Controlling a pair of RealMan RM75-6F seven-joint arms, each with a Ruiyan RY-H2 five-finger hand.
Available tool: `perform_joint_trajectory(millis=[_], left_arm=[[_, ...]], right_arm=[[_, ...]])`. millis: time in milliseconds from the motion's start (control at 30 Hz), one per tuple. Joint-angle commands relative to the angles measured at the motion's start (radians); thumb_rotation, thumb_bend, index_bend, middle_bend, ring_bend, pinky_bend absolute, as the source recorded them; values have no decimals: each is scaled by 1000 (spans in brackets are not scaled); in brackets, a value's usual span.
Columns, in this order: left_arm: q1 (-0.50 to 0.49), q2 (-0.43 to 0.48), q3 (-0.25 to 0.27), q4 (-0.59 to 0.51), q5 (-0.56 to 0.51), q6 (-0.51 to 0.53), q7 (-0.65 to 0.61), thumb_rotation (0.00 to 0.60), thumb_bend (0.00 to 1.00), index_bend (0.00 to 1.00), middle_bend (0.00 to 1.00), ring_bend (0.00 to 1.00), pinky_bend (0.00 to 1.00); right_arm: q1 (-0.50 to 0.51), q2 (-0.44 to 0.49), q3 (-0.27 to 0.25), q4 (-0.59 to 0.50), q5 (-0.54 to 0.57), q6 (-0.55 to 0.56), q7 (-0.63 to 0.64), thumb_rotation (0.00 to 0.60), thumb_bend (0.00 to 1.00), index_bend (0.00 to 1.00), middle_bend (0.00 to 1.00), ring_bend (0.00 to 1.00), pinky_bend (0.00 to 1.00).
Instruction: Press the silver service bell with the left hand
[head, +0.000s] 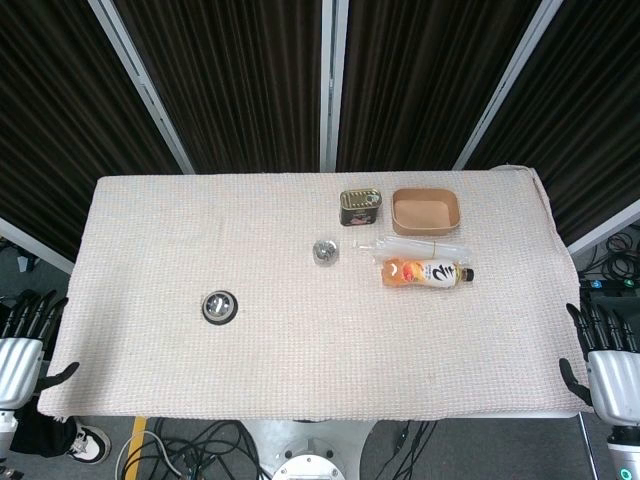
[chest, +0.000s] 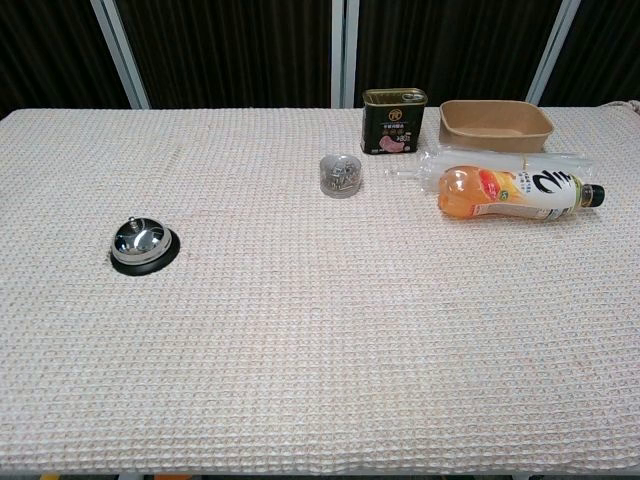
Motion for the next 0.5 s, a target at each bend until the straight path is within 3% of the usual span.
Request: perform_joint_trajectory(millis=[33, 500], left_arm=[[0, 1, -1, -1, 2, 3, 0, 600, 145, 74, 0, 0, 0], [-12, 20, -4, -36, 5, -8, 15, 600, 145, 75, 0, 0, 37]], right_arm=[[-1, -1, -2, 2, -2, 1, 2, 600, 297, 0, 0, 0, 0], [-5, 7, 4, -3, -7, 21, 22, 600, 296, 0, 0, 0, 0]])
